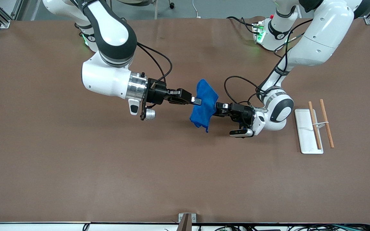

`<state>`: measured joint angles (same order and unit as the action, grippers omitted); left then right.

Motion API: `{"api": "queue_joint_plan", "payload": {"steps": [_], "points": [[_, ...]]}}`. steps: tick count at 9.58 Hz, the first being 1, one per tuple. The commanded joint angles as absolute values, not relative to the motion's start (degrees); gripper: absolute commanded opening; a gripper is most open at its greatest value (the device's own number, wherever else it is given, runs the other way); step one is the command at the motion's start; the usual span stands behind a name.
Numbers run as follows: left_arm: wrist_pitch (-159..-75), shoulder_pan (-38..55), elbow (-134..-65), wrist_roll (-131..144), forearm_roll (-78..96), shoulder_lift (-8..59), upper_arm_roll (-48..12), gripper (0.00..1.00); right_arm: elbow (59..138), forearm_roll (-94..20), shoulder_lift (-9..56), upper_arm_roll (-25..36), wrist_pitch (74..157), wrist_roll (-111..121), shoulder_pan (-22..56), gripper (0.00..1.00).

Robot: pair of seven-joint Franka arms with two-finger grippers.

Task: Right arm passes towel to left arm to hang
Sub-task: 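Grasp the hanging towel with the left gripper beside the right gripper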

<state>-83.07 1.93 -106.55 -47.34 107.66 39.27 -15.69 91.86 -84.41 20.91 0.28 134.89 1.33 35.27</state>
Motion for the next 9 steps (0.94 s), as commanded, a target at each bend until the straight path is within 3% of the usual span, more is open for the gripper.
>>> {"api": "queue_joint_plan", "payload": {"steps": [1,5,7,9], "points": [[-83.06,1.06,-106.7,-48.08,108.2,40.52,-15.73,0.84,90.79,-85.87,21.27,0.7,135.09,1.14,35.51,0.0],[-83.06,0.7,-105.29,-47.37,107.84,40.96,-15.64,0.66,90.88,-85.87,21.27,0.7,135.0,1.14,35.51,0.0],[-83.06,0.7,-104.94,-47.29,107.75,41.04,-15.56,0.48,90.88,-85.87,21.27,0.7,135.0,1.23,35.51,0.0],[-83.14,0.53,-104.85,-47.29,107.58,40.96,-15.3,0.21,90.88,-85.87,21.27,0.7,135.0,1.14,35.51,0.0]]}}
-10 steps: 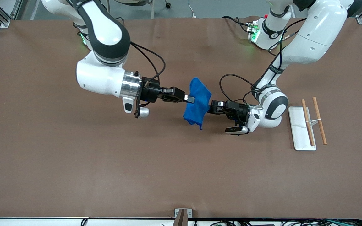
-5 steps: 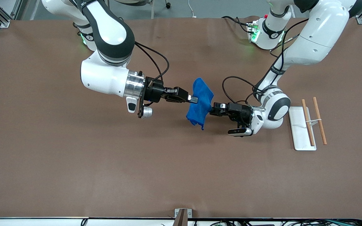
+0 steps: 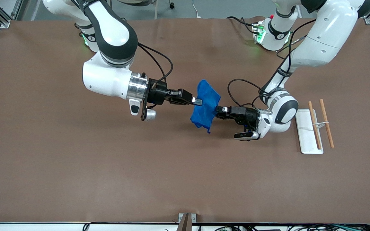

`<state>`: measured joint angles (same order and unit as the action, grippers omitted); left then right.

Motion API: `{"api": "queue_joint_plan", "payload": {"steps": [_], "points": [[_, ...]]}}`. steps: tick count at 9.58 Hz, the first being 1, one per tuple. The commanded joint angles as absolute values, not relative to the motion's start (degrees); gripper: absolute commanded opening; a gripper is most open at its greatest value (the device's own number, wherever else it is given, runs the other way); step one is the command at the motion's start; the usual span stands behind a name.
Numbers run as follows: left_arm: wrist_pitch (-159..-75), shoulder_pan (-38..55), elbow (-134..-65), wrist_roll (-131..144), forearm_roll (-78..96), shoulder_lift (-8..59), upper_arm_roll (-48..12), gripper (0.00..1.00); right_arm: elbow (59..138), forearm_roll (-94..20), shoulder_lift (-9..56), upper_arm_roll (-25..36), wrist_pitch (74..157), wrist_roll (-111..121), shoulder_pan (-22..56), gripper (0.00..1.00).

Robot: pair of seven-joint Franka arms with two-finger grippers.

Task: Right arm passes towel to left arm to hang
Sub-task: 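Grasp the hanging towel with the left gripper beside the right gripper, then open the right gripper and withdraw while the left gripper carries the towel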

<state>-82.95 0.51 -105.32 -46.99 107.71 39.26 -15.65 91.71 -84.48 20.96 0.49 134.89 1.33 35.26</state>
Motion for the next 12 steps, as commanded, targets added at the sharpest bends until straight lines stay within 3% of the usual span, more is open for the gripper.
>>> {"api": "queue_joint_plan", "payload": {"steps": [1,2,4,6,8,9,12], "points": [[-83.06,0.18,-103.64,-46.42,106.8,40.96,-14.94,0.07,90.88,-85.87,21.27,0.7,135.09,1.14,35.51,0.0],[-83.14,-1.04,-102.23,-42.06,103.83,40.78,-14.85,0.0,90.88,-85.87,21.27,0.7,135.0,1.14,35.51,0.0],[-83.84,-4.03,-99.41,-31.52,97.33,39.21,-14.77,0.0,90.97,-85.87,21.27,0.7,135.0,1.14,35.42,0.0],[-85.33,-5.79,-97.74,-20.54,88.56,35.36,-12.41,0.0,92.36,-84.82,21.18,0.88,134.56,0.71,34.63,1.0],[-86.22,-5.89,-96.34,-8.58,75.92,30.26,-8.37,0.0,95.35,-75.74,20.22,1.23,133.08,0.44,32.27,1.0],[-86.22,-6.24,-96.15,-3.22,69.5,28.41,-6.52,0.0,95.97,-69.67,19.61,1.84,128.19,-0.08,29.99,1.0],[-86.22,-9.21,-94.49,0.44,51.64,27.42,-2.55,0.0,95.89,-38.88,16.36,6.23,117.88,-8.84,25.93,1.0]]}}
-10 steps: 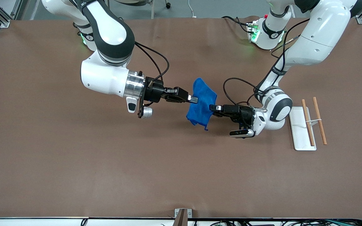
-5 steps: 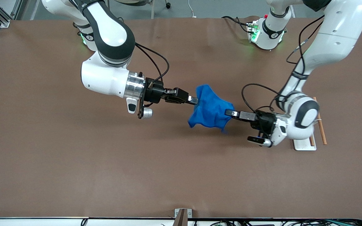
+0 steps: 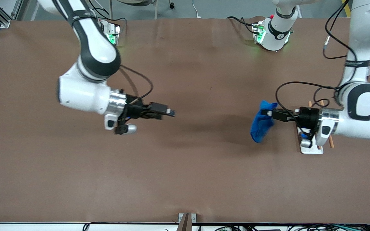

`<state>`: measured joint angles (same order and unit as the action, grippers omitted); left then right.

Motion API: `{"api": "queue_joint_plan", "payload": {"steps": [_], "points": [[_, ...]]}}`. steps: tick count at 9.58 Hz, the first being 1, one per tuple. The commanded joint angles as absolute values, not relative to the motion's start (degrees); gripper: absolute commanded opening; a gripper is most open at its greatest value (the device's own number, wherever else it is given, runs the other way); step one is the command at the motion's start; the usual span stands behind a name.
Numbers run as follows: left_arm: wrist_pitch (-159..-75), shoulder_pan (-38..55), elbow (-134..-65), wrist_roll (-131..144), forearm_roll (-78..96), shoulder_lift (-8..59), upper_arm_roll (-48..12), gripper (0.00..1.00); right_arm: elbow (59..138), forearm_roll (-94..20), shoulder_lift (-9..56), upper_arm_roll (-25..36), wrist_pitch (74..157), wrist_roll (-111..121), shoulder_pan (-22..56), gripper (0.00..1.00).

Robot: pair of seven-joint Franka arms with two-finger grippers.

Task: Right arm passes towel to left arm to hang
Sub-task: 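Open the right gripper and withdraw while the left gripper carries the towel, then drape the towel over the wooden dowels with the left gripper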

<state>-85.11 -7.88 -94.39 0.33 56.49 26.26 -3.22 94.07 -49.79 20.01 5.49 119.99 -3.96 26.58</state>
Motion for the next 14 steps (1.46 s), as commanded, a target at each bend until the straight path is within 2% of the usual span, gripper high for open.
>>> {"api": "queue_joint_plan", "payload": {"steps": [1,2,5,6,7,9,12,14], "points": [[-86.22,-11.06,-93.09,1.05,44.89,27.07,-2.55,0.0,95.8,-27.8,15.3,6.59,116.56,-12.97,24.62,1.0],[-86.22,-11.86,-91.34,1.58,38.13,26.72,-2.46,0.0,95.37,-20.29,14.51,6.59,114.19,-14.83,22.43,1.0],[-87.09,-16.34,-90.09,4.48,22.47,24.87,-2.11,0.0,95.27,-6.65,9.86,6.5,110.4,-14.5,13.57,1.0],[-88.4,-17.91,-87.83,4.22,16.41,25.05,-2.2,0.0,95.01,-2.59,8.8,6.5,108.82,-14.85,11.1,1.0],[-88.77,-18.63,-86.24,3.0,12.0,25.48,-2.11,0.0,94.31,-1.51,7.14,6.07,107.42,-14.16,7.51,1.0],[-92.7,-19.07,-82.63,0.63,5.3,27.15,-2.2,0.0,90.72,-1.49,4.67,5.8,99.36,-12.58,3.7,1.0],[-98.6,-20.39,-82.62,-5.25,2.31,28.12,-2.11,0.0,90.26,-1.49,-0.77,5.97,91.95,-4.93,-1.92,1.0],[-100.28,-22.93,-82.7,-6.33,1.41,30.05,-2.2,0.0,89.83,-1.41,-1.4,6.24,88.35,-2.29,-2.72,1.0]]}}
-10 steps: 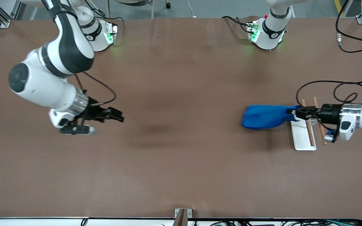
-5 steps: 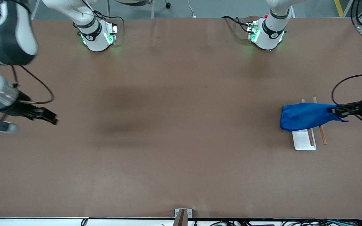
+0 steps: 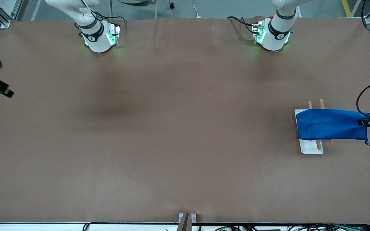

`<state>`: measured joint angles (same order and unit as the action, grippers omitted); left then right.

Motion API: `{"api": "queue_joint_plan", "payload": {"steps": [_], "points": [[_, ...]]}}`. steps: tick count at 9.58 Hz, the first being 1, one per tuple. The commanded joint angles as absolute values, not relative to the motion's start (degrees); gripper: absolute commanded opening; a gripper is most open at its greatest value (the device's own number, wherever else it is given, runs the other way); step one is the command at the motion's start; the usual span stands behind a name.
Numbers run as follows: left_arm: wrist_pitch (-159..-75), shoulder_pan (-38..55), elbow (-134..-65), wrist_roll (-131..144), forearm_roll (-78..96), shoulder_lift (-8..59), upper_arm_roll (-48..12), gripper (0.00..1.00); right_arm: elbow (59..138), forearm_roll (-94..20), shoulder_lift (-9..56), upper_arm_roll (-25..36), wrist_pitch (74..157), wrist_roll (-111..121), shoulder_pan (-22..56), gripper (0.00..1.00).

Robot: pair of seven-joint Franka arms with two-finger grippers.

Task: Right arm passes towel to left arm to hang
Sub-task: 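Drape the towel over the wooden dowels with the left gripper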

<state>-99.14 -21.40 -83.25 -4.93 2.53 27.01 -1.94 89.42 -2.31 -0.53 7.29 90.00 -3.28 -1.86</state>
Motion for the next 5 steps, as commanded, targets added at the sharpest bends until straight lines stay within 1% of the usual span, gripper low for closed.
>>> {"api": "queue_joint_plan", "payload": {"steps": [1,2,3,4,5], "points": [[-100.37,-23.29,-82.79,-6.33,1.32,30.58,-2.2,0.01,86.34,-1.32,-1.06,5.98,87.9,-2.55,-2.64,1.0],[-100.37,-23.99,-83.05,-7.02,1.23,30.59,-2.2,0.01,84.57,-1.41,-0.97,5.98,87.89,-3.68,-2.46,1.0],[-100.2,-24.26,-83.32,-8.08,1.32,30.59,-2.11,0.08,84.55,-1.49,-0.88,5.89,87.54,-3.78,-2.37,1.0],[-99.93,-25.21,-83.41,-8.69,1.14,31.2,-2.2,0.35,84.64,-1.15,-0.88,5.98,86.58,-3.69,-2.37,1.0],[-99.93,-25.4,-83.58,-9.92,1.23,31.38,-2.2,0.99,84.73,-0.1,-0.88,5.89,86.83,-3.69,-2.37,1.0]]}}
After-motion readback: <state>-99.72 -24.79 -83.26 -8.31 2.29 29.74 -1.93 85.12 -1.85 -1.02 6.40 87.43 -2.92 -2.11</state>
